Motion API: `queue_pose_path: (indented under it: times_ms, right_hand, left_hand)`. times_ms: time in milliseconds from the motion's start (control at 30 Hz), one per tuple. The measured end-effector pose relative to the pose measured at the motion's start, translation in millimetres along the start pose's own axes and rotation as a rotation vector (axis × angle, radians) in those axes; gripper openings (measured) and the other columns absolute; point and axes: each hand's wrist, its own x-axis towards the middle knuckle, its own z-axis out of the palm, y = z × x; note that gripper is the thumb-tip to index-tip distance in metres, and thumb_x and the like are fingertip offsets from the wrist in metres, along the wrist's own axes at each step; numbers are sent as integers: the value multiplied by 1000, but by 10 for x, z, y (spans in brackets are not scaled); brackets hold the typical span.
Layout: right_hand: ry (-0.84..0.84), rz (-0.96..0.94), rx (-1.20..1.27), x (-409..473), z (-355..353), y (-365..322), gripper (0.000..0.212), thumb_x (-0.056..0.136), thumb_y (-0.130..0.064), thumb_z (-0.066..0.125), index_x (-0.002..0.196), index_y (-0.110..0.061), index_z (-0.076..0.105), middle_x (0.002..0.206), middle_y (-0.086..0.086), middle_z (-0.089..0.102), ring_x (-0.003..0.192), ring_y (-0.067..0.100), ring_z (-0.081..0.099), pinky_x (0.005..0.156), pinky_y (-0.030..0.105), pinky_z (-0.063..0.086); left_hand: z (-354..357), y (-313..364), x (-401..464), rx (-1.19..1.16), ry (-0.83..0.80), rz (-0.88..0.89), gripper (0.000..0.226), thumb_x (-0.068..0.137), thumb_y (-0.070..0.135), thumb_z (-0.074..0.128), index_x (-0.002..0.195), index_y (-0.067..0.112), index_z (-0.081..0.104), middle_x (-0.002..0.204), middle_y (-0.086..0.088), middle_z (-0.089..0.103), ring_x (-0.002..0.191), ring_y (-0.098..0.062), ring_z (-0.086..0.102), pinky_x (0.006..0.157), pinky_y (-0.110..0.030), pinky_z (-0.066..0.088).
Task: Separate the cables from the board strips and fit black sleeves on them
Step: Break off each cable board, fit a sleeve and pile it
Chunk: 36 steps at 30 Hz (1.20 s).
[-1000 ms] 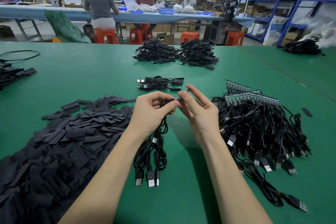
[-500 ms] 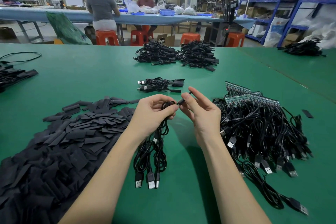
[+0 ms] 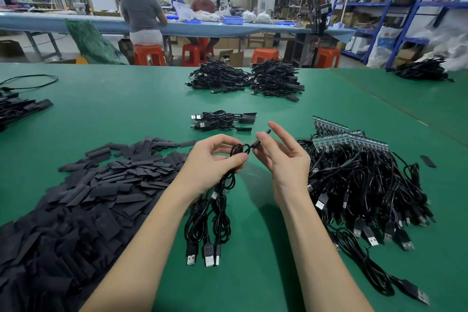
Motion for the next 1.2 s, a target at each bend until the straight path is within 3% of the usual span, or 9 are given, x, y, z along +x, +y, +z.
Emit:
queue_pose_path:
  times_ms: [100,233,400,533,633,700,800,900,1200]
  right_hand:
    - [17,4,1,-9,-2,11,22,83,0,79,101,-14,79,86,11,76,76,20,70,73,27,60]
    - [39,11,9,-1,-6,8,21,83,-1,80,98,-15,80,87,9,76,79,20,70,73,26,60]
    - [0,17,-11,-18,-4,-5,31,88,-6,77,113,-23,73,89,2,78,85,21,75,71,27,61]
    - [44,4,-60,-4,-9,-3,44,92,-16,74,131,-28,57,86,-9,78,92,21,75,73,26,61]
    - [74,37,-98,19,-8,13,34,96,-16,70,126,-22,56,82,-4,76,85,19,73,70,27,61]
    - [52,67,-146,27,-11,22,25,96,-16,68,119,-19,60,81,-3,77,81,17,73,71,28,62]
    - [13,103,-191,40,-33,31,18,97,-17,67,114,-17,63,82,-5,78,78,15,72,70,27,61]
    - [-15,118,-217,47,-44,40,14,98,-17,65,112,-16,65,82,-6,78,75,15,71,69,27,60]
    - [-59,145,-274,38,-38,86,10,98,-18,66,107,-17,68,83,-3,78,71,14,68,64,24,57]
  left_hand:
    - [-7,-15,8,42,1,-2,20,80,14,84,94,23,73,90,-3,77,74,-24,76,72,-25,58]
    - [-21,-15,8,177,-1,-11,28,79,13,84,101,25,70,101,1,73,83,-4,73,75,-14,54]
    - [-53,36,20,305,46,30,30,80,12,82,100,28,67,96,3,73,80,-11,73,79,-23,58]
    - [-84,135,240,579,138,243,32,83,9,78,98,24,55,84,12,66,71,3,65,68,-9,50]
    - [-74,211,633,951,110,388,27,85,4,69,98,14,47,85,2,61,80,-17,60,70,-27,47]
    - [-61,176,870,1213,43,352,20,88,10,66,100,11,50,100,-6,60,99,-30,55,81,-39,45]
    - [-59,-39,1050,1519,-44,184,21,93,23,66,111,14,60,120,-8,54,117,-29,49,93,-39,42]
    - [-53,-251,1105,1437,-113,48,19,99,22,55,115,13,60,120,-10,55,115,-33,55,92,-42,46]
    - [-66,-419,1440,1480,-162,-33,43,102,42,42,132,11,45,136,-15,47,128,-35,44,99,-49,42]
